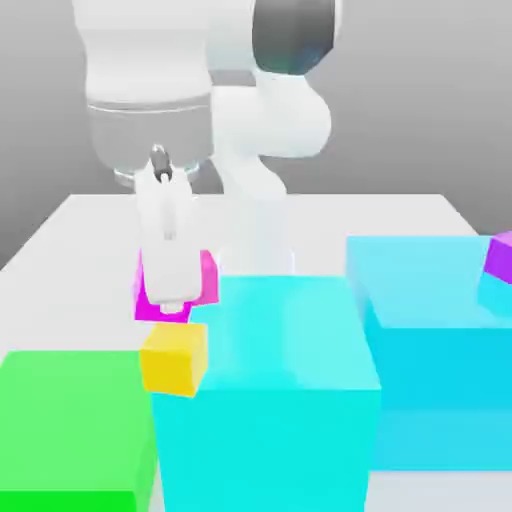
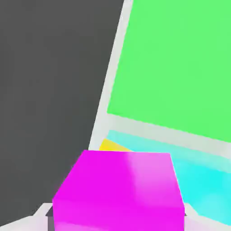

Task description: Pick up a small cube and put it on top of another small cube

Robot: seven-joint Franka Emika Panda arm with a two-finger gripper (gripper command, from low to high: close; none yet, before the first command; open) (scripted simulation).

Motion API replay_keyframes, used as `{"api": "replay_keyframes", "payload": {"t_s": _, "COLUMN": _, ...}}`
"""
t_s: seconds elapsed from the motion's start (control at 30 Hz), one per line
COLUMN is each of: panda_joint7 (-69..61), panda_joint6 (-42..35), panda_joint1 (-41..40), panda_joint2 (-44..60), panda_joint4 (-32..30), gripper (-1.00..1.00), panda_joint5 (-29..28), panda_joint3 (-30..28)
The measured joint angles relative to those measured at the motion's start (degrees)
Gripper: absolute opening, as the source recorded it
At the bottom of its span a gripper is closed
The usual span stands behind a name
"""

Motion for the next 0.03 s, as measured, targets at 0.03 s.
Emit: {"api": "replay_keyframes", "payload": {"t_s": 0.03, "panda_joint7": 0.0, "panda_joint6": 0.0, "panda_joint1": 0.0, "panda_joint2": 0.0, "panda_joint4": 0.0, "gripper": 1.00, "panda_joint5": 0.0, "panda_joint3": 0.0}}
